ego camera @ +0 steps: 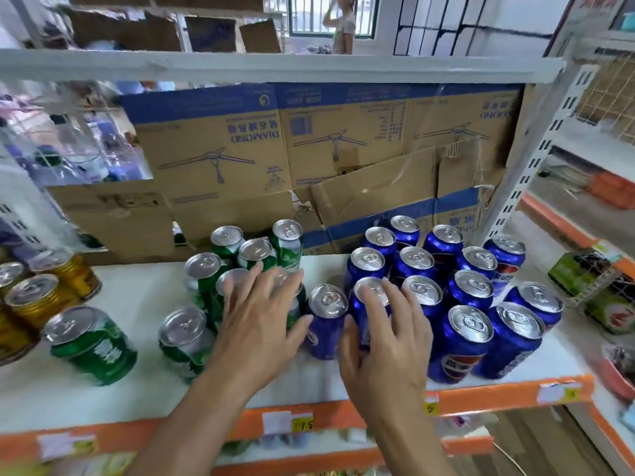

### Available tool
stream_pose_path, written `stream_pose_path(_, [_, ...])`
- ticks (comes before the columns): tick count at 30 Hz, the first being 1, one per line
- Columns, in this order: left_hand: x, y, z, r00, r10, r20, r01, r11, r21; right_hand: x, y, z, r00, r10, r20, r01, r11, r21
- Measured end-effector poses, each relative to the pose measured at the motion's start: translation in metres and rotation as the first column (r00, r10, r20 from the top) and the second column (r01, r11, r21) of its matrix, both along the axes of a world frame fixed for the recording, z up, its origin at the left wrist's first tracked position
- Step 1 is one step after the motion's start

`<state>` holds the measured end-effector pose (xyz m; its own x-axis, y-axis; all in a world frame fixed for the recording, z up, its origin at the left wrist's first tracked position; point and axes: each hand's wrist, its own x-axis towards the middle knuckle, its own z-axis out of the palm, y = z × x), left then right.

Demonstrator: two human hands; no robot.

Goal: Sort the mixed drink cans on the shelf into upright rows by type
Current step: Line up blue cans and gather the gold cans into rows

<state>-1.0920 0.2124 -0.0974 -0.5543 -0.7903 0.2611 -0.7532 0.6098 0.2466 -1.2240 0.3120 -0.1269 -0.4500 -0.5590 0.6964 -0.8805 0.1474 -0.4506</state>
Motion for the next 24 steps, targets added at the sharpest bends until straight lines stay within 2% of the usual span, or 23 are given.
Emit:
stream_pose_path(6, [0.095, 0.000, 0.011, 0.953, 0.301, -0.024, -0.301, 0.953, 0.014, 0.059, -0.058, 0.018, 0.957, 0.290, 0.018, -0.290, 0.950, 0.116])
stream_pose_path(11, [0.188, 0.007, 0.011, 0.859, 0.511, -0.002, -0.511, 0.859, 0.039, 0.138, -0.105, 0.032, 0.831, 0.556, 0.038, -0.553, 0.815, 0.173])
stream_pose_path(16, [0.283, 0.001, 0.008, 0.741, 0.671, -0.037, -0.666, 0.740, 0.095, 0.219, -0.142, 0.040, 0.731, 0.680, 0.050, -0.662, 0.690, 0.295])
stream_pose_path(21, [0.390, -0.012, 0.008, 0.665, 0.746, -0.032, -0.737, 0.663, 0.127, 0.316, -0.176, 0.042, 0.679, 0.734, 0.008, -0.675, 0.621, 0.398])
stream_pose_path(24, [0.464, -0.031, 0.009, 0.638, 0.770, -0.004, -0.765, 0.634, 0.110, 0.391, -0.203, 0.044, 0.645, 0.764, 0.012, -0.655, 0.545, 0.524])
